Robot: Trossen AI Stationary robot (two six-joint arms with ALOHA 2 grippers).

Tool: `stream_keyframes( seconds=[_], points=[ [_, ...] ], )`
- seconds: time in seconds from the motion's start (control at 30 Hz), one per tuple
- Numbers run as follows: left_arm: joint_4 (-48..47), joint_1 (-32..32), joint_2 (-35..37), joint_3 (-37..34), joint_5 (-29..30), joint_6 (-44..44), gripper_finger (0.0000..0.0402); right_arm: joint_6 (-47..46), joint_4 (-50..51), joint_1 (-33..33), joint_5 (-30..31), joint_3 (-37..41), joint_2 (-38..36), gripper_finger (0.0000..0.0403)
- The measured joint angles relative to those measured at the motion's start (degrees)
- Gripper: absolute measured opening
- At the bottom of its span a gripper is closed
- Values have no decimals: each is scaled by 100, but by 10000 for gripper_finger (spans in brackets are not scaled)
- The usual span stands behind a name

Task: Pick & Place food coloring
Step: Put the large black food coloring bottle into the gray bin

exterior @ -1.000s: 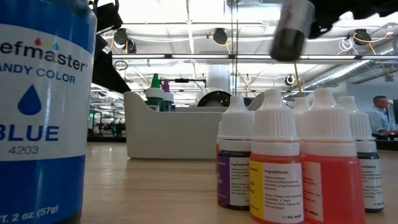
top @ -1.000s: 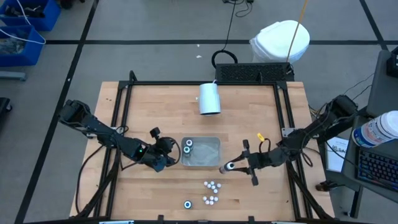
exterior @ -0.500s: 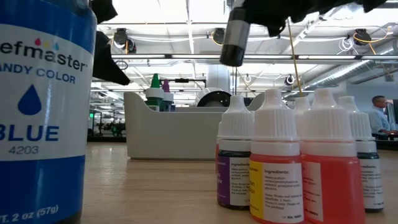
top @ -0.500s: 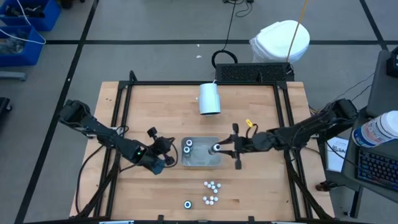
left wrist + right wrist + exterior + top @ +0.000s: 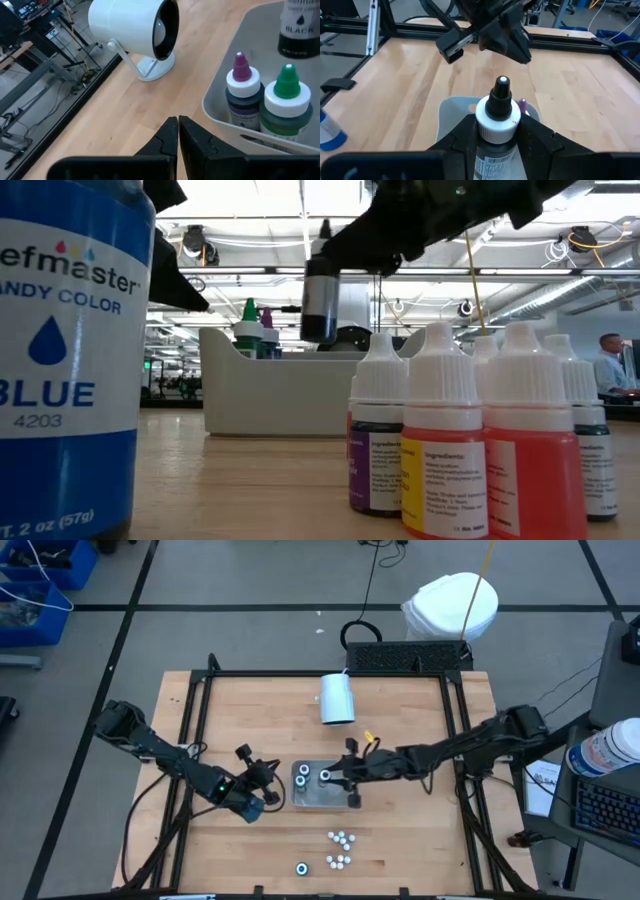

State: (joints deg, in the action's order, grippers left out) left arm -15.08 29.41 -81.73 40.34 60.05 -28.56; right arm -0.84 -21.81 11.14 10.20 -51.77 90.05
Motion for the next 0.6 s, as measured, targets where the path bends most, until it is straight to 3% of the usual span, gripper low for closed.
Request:
stream_keyframes(
  seconds=[0.6],
  points=[
    [-18, -2, 7, 0, 2, 142, 24, -268, -62, -164, 169, -319, 942, 104]
  ],
)
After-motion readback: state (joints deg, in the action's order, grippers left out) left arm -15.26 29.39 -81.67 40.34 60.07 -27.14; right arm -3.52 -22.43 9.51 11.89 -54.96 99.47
